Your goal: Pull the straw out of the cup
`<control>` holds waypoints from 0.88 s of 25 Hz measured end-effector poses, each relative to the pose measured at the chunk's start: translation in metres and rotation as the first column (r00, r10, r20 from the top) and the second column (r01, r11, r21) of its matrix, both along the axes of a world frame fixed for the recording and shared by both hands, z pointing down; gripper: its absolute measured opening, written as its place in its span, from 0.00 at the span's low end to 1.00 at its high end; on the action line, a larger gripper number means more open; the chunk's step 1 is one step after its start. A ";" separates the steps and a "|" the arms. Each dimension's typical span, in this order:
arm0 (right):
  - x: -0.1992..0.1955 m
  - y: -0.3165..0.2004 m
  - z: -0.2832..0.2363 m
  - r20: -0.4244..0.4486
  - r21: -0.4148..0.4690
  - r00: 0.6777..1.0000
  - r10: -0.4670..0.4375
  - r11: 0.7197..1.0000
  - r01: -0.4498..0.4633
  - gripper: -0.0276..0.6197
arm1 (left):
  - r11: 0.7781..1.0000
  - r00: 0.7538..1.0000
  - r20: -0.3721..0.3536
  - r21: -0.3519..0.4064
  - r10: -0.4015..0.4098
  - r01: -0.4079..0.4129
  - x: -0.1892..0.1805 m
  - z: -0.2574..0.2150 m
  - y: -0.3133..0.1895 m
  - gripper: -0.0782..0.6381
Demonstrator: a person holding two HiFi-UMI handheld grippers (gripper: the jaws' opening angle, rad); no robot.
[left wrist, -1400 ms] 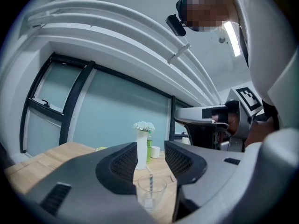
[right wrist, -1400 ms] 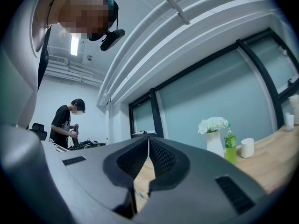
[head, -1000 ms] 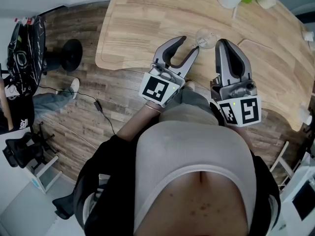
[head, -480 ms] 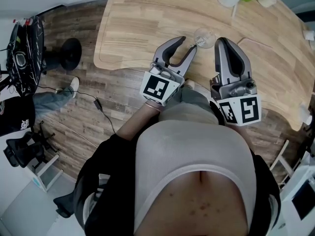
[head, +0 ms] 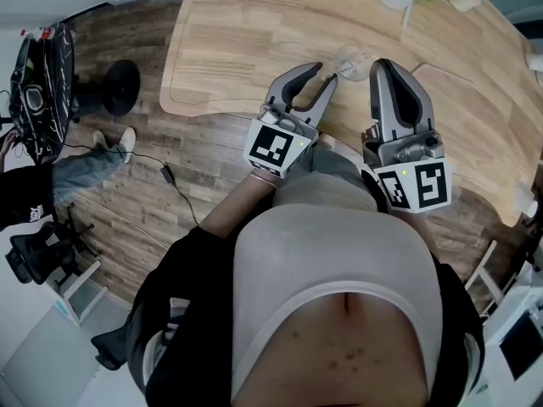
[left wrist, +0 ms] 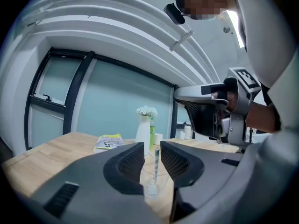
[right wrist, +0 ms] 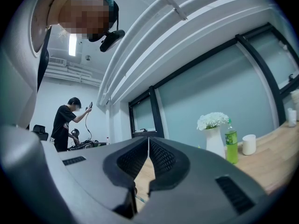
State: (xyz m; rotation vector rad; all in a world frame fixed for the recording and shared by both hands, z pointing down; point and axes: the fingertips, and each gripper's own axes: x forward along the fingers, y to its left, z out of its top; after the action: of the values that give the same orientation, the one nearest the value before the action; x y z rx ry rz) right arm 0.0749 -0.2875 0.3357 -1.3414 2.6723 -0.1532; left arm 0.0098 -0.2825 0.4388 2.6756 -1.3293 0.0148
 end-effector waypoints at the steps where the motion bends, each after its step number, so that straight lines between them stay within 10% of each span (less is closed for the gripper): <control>1: 0.000 0.000 0.001 0.001 -0.002 1.000 -0.001 1.000 0.001 0.09 | 1.000 1.000 0.002 -0.001 0.000 0.000 0.000 0.001 0.000 0.26; 22: -0.006 0.000 0.000 0.003 0.000 1.000 -0.014 1.000 0.014 0.09 | 1.000 1.000 0.023 -0.019 0.007 -0.007 0.001 0.008 0.003 0.19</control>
State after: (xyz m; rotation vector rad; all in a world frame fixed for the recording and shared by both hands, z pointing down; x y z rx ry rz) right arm 0.0685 -0.2871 0.3355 -1.3214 2.6800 -0.1565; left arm 0.0110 -0.2791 0.4467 2.6724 -1.3195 0.0587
